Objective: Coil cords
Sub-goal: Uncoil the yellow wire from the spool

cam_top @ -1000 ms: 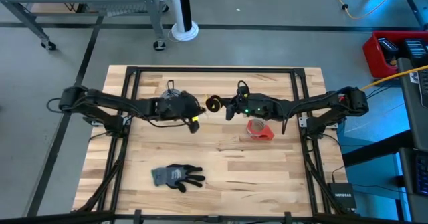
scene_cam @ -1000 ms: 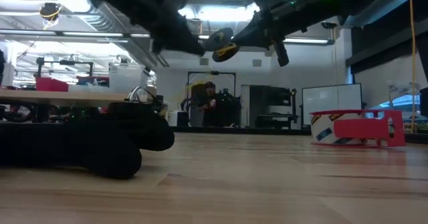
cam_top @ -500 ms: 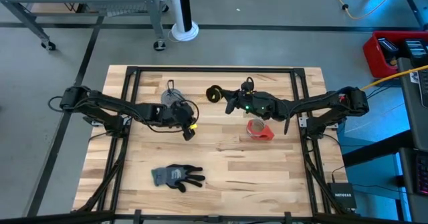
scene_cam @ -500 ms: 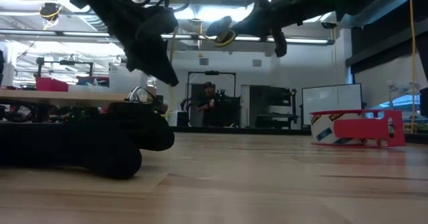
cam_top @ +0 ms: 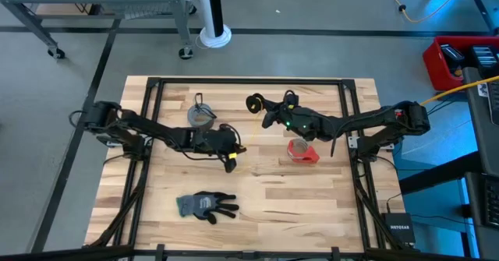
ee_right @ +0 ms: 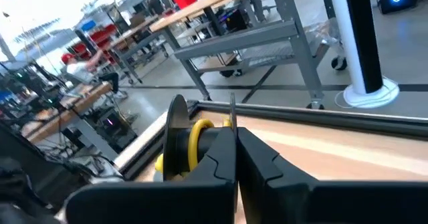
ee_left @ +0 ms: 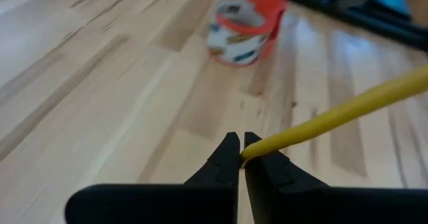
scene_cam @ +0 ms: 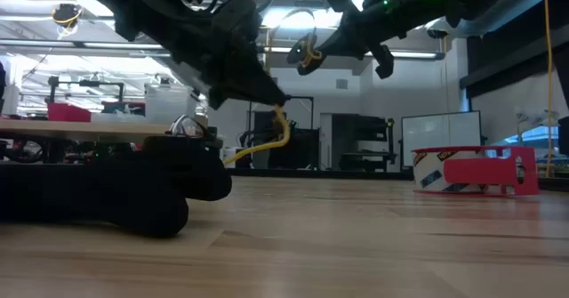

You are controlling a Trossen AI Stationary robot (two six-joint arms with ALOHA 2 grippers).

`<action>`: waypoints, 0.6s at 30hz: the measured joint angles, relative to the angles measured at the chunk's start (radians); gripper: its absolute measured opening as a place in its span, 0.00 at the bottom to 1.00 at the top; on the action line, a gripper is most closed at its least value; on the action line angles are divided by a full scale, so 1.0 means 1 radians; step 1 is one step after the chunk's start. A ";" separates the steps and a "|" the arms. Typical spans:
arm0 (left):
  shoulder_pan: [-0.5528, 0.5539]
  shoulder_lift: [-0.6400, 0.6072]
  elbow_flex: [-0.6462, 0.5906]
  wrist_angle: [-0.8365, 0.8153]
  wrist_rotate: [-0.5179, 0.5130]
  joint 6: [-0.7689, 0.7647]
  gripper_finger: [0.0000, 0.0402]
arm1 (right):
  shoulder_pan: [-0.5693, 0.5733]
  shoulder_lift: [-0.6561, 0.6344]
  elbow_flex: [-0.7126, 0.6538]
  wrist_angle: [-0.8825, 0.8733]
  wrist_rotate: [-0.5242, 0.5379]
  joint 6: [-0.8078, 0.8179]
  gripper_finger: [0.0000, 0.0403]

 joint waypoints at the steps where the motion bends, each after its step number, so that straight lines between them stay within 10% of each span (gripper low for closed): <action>1: 0.004 0.000 0.004 0.015 0.004 0.013 0.00 | 0.000 0.000 0.000 -0.015 0.000 0.003 0.00; 18: 0.011 -0.153 0.080 -0.102 -0.119 0.113 0.00 | 0.000 0.000 0.000 -0.174 -0.105 0.087 0.00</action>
